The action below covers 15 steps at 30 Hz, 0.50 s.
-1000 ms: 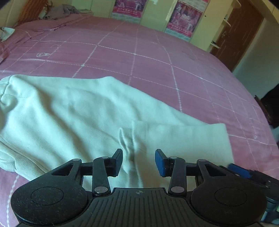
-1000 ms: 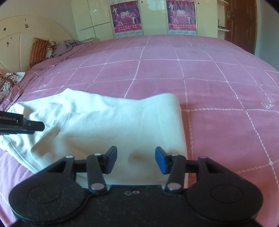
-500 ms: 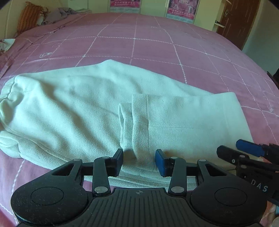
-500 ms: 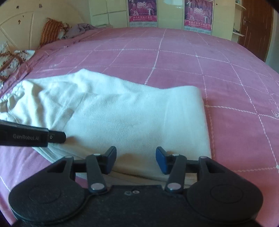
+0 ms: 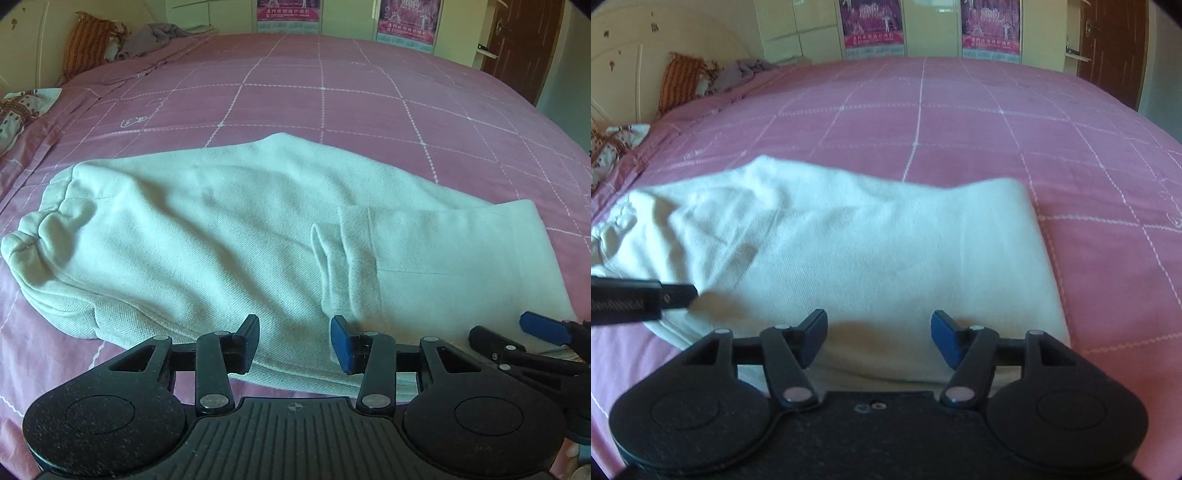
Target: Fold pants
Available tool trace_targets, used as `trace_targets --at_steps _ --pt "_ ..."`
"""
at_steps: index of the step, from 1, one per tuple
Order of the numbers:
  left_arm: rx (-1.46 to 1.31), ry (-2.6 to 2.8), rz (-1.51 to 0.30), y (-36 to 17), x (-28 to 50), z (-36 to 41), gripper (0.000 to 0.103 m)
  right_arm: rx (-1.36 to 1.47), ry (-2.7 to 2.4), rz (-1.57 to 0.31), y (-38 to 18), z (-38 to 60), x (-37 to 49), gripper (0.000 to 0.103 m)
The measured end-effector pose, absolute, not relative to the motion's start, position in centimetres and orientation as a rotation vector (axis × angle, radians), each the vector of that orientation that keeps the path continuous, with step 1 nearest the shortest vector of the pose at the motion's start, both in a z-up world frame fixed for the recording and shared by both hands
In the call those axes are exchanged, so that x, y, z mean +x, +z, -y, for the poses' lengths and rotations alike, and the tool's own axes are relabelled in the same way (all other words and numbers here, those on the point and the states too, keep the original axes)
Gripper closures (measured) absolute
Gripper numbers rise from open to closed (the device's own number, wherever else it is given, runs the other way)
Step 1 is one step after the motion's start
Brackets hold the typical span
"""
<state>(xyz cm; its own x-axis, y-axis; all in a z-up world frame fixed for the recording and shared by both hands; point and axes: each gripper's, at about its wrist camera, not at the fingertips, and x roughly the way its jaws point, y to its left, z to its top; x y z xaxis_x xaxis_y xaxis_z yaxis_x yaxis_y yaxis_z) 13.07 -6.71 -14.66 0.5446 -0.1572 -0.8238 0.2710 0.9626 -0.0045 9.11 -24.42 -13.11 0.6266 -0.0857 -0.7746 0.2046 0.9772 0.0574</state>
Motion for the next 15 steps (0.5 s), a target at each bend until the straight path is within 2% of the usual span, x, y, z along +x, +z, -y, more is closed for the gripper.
trace_targets --at_steps 2,3,15 --pt "0.125 -0.248 -0.968 -15.4 13.3 6.3 0.048 0.081 -0.165 -0.869 -13.6 23.7 8.9 0.037" --pt "0.119 -0.247 -0.965 -15.5 13.3 6.1 0.047 0.074 -0.167 -0.873 -13.5 23.6 9.0 0.036" --pt "-0.195 -0.166 -0.981 -14.1 14.6 -3.6 0.047 0.202 -0.092 -0.837 -11.3 22.1 10.7 0.036"
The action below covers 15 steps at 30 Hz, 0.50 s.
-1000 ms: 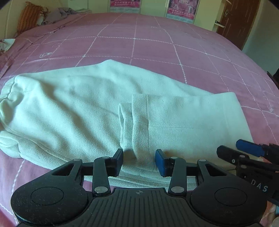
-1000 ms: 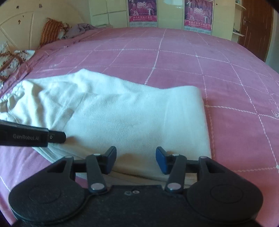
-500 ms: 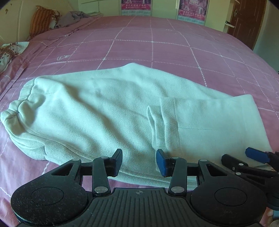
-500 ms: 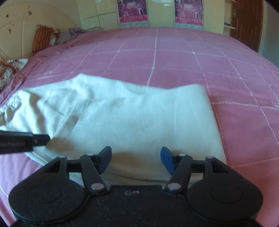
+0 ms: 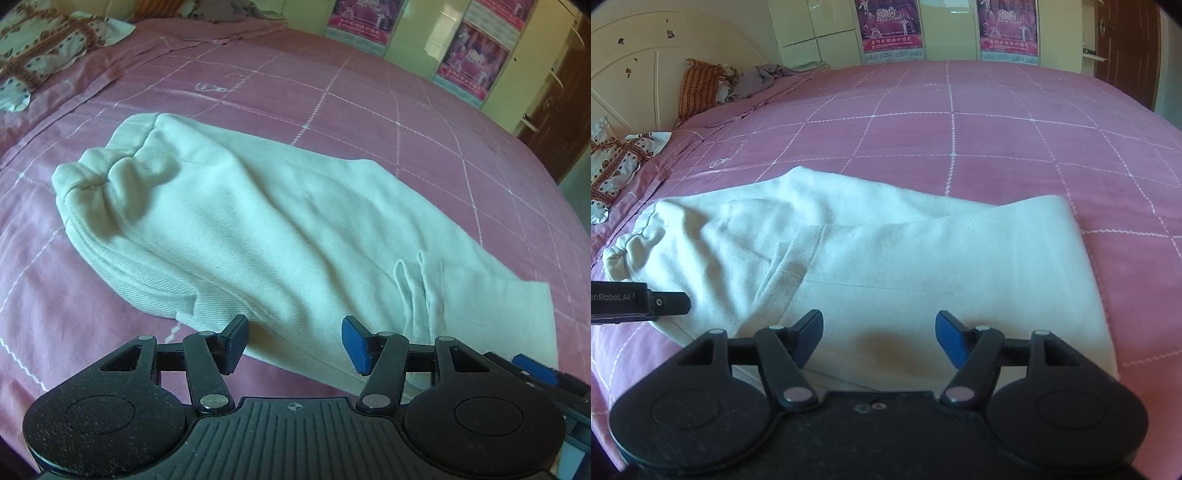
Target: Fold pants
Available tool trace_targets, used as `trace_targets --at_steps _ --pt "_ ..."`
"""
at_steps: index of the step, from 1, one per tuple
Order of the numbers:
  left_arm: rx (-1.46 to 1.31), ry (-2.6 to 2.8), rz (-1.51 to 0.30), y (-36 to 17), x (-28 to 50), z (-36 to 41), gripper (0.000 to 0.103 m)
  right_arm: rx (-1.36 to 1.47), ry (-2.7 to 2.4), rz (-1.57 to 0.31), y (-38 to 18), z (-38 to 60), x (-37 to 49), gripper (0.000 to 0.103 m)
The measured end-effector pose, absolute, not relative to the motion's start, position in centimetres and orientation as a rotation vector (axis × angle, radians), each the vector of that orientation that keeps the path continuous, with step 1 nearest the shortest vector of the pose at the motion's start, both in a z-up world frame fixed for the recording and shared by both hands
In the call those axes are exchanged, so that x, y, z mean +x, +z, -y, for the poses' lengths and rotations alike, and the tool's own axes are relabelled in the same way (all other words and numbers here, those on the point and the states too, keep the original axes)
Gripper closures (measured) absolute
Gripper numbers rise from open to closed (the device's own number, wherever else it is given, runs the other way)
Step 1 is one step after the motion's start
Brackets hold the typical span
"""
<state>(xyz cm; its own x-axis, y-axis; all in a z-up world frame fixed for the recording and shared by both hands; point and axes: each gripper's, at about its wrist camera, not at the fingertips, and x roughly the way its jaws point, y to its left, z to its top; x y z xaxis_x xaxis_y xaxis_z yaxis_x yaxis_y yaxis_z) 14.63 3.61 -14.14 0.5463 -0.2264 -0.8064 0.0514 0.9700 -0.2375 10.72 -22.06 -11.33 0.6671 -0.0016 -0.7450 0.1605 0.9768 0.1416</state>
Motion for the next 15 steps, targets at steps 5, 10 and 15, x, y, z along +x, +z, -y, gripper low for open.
trace_targets --at_steps 5,10,15 --pt "-0.259 -0.062 -0.973 -14.2 14.9 -7.3 0.028 0.182 -0.075 -0.867 -12.3 20.5 11.3 0.036" --pt "-0.326 0.026 -0.976 -14.9 16.1 -11.0 0.028 0.159 -0.087 -0.861 -12.0 20.2 11.6 0.035" --pt "-0.417 0.085 -1.003 -16.3 17.6 -13.5 0.027 0.157 -0.085 -0.878 -12.7 20.3 11.5 0.033"
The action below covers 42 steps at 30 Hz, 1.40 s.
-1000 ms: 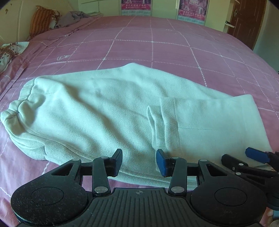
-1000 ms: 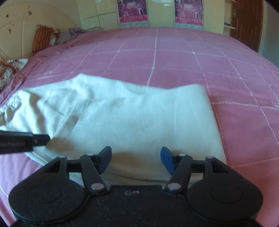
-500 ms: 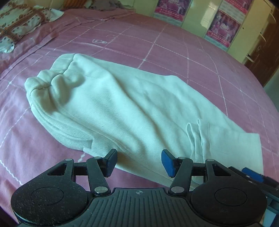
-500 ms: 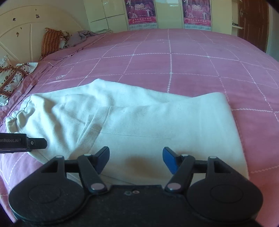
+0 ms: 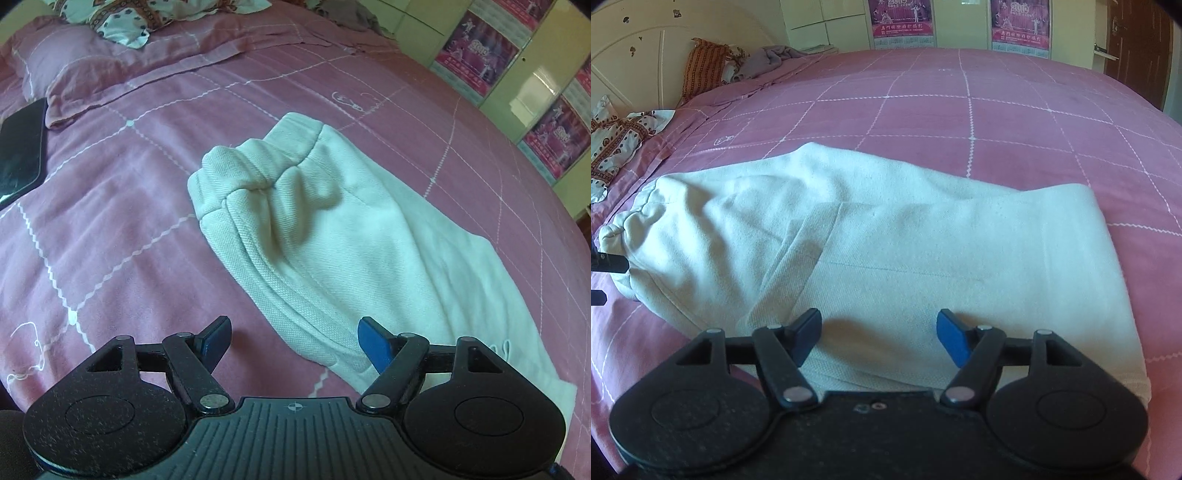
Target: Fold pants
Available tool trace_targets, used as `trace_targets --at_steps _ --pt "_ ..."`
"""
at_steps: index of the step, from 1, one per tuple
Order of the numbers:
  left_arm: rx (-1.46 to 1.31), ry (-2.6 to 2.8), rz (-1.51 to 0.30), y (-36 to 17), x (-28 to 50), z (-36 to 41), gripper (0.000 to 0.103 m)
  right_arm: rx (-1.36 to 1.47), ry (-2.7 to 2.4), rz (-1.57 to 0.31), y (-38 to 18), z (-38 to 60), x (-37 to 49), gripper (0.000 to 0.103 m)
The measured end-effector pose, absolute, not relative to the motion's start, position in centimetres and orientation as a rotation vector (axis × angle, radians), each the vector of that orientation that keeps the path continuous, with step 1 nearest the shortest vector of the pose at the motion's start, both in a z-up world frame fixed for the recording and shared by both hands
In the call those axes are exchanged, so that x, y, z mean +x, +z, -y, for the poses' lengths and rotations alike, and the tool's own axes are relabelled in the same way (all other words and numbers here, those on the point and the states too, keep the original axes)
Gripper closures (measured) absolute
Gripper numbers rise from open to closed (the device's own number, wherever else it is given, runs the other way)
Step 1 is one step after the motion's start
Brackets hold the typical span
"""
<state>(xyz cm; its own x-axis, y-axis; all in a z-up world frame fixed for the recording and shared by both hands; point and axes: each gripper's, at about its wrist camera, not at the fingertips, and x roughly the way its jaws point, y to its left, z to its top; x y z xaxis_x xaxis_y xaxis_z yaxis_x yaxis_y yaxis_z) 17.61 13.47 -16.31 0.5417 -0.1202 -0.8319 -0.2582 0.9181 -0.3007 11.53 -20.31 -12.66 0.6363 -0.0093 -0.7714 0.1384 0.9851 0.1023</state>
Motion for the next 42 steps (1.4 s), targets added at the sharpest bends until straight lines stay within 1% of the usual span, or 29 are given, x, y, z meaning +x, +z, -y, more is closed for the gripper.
trace_targets --at_steps 5,9,15,16,17,18,19,20,25,28,30,32,33,35,37,42 --pt "-0.52 0.09 -1.032 -17.9 19.0 -14.7 0.024 0.151 -0.083 -0.878 -12.9 20.2 11.5 0.032" --pt "-0.612 0.072 -1.009 -18.5 19.3 -15.8 0.024 0.149 -0.081 -0.876 -13.0 20.2 11.5 0.032" --pt "-0.722 0.006 -0.968 -20.4 21.7 -16.2 0.025 0.139 -0.084 -0.876 -13.2 19.9 11.7 0.027" --pt "-0.737 0.002 -0.955 -20.6 21.9 -16.1 0.032 0.138 -0.084 -0.876 -13.2 19.9 11.7 0.027" --pt "-0.752 0.01 -0.939 -21.0 22.3 -16.0 0.046 0.137 -0.083 -0.876 -13.3 19.9 11.7 0.027" --pt "-0.766 0.02 -0.931 -21.3 22.5 -15.9 0.055 0.137 -0.082 -0.874 -13.3 20.0 11.7 0.027" --pt "-0.793 0.028 -0.926 -21.9 22.9 -16.0 0.07 0.138 -0.083 -0.874 -13.3 20.0 11.7 0.027" --pt "-0.831 0.034 -0.922 -22.6 23.2 -16.0 0.076 0.138 -0.085 -0.873 -13.3 19.9 11.7 0.027" --pt "-0.888 0.046 -0.904 -23.7 24.6 -15.5 0.084 0.127 -0.09 -0.883 -13.3 19.7 12.1 0.026" --pt "-0.819 0.011 -0.861 -22.1 24.3 -14.4 0.085 0.133 -0.102 -0.875 -12.6 19.8 12.3 0.031" --pt "-0.784 -0.02 -0.839 -20.6 24.4 -14.0 0.085 0.147 -0.116 -0.854 -12.1 20.1 12.5 0.031" --pt "-0.729 -0.045 -0.809 -18.7 24.5 -13.3 0.085 0.133 -0.122 -0.886 -12.8 20.0 13.1 0.031" --pt "-0.686 -0.063 -0.786 -17.8 24.6 -12.6 0.085 0.085 -0.114 -0.921 -13.8 19.5 13.5 0.029" --pt "-0.543 -0.129 -0.707 -14.8 24.3 -10.4 0.085 -0.033 -0.098 -0.933 -14.5 18.2 13.7 0.028" --pt "-0.425 -0.206 -0.645 -12.2 24.1 -7.6 0.085 0.002 -0.099 -0.957 -14.3 18.6 14.2 0.025" --pt "-0.227 -0.435 -0.564 -8.2 21.2 -1.4 0.085 0.076 -0.079 -0.925 -13.2 19.9 13.5 0.025"
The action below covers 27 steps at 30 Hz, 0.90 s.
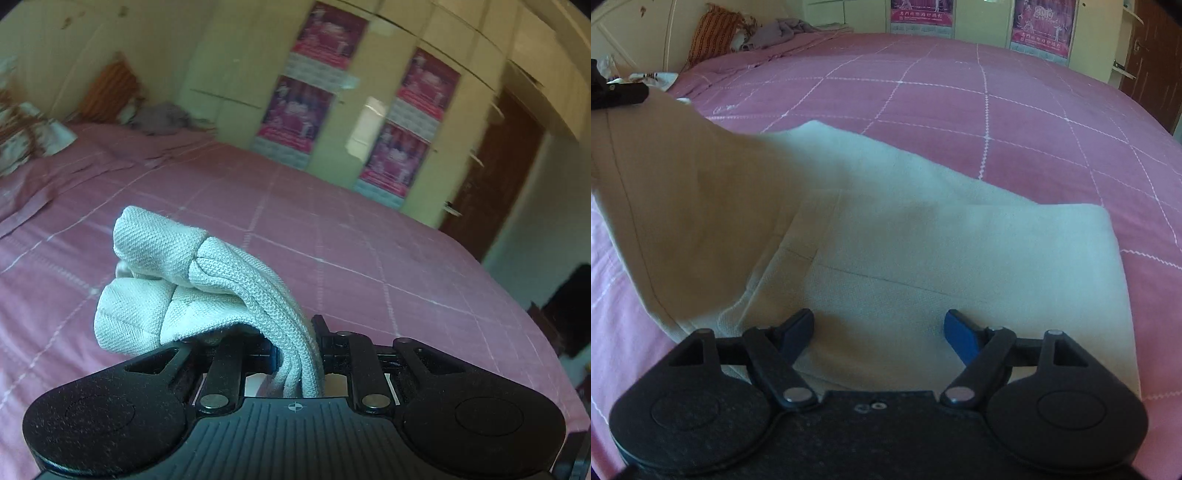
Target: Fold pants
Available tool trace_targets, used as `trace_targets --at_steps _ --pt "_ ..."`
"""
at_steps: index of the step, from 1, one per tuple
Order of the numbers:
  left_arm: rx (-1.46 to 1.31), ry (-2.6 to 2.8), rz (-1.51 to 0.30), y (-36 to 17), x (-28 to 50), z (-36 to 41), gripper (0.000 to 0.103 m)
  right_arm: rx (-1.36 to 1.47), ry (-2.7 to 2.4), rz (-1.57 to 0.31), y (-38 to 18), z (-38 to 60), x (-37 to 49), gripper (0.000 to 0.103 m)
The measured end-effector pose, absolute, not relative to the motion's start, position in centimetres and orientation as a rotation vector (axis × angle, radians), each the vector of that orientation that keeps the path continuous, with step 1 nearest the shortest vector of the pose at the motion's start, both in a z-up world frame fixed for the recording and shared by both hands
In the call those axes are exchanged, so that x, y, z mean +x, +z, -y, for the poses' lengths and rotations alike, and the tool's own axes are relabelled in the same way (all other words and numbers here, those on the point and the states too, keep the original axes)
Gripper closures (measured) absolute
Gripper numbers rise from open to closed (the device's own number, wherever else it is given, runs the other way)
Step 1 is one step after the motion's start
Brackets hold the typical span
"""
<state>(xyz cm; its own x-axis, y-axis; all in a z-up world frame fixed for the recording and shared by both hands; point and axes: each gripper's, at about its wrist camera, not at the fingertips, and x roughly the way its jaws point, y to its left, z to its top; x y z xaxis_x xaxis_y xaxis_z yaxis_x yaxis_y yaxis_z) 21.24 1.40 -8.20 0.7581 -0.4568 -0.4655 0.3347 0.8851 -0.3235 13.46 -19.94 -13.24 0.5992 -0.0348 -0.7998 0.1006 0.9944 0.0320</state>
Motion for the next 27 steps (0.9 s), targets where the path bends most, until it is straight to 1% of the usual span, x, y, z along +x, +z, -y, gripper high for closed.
trace_targets --at_steps 5,8,9,10,11,13,16,19,21,24,27 --pt "-0.064 -0.677 -0.602 -8.0 17.7 7.1 0.085 0.156 -0.196 -0.809 -11.2 23.8 9.7 0.025" --pt "0.059 -0.77 -0.74 -10.1 15.7 13.0 0.084 0.234 -0.242 -0.784 -10.6 27.2 7.6 0.025" --pt "0.103 -0.776 -0.793 -11.0 15.4 14.3 0.083 0.267 -0.254 -0.779 -10.5 28.3 6.9 0.025" --pt "0.151 -0.772 -0.839 -11.9 14.6 15.4 0.08 0.301 -0.265 -0.776 -10.4 29.4 6.2 0.025" --pt "0.18 -0.756 -0.848 -12.1 13.9 16.1 0.075 0.332 -0.265 -0.776 -10.5 30.4 5.5 0.025" --pt "0.193 -0.74 -0.813 -11.5 12.2 15.8 0.072 0.387 -0.259 -0.771 -10.4 31.9 4.5 0.025" --pt "0.141 -0.763 -0.782 -9.2 11.0 14.5 0.068 0.465 -0.223 -0.733 -10.0 33.2 3.4 0.024" --pt "0.126 -0.758 -0.75 -7.2 10.1 13.3 0.06 0.535 -0.172 -0.69 -9.6 33.7 3.6 0.024" --pt "0.104 -0.749 -0.731 -6.5 9.5 12.4 0.059 0.575 -0.142 -0.67 -9.3 33.5 3.9 0.019" --pt "0.064 -0.692 -0.704 -5.7 9.9 10.3 0.056 0.619 -0.093 -0.665 -9.1 33.2 4.6 0.019" --pt "0.058 -0.582 -0.719 -6.3 11.3 8.5 0.053 0.637 -0.069 -0.667 -8.9 32.3 4.8 0.018"
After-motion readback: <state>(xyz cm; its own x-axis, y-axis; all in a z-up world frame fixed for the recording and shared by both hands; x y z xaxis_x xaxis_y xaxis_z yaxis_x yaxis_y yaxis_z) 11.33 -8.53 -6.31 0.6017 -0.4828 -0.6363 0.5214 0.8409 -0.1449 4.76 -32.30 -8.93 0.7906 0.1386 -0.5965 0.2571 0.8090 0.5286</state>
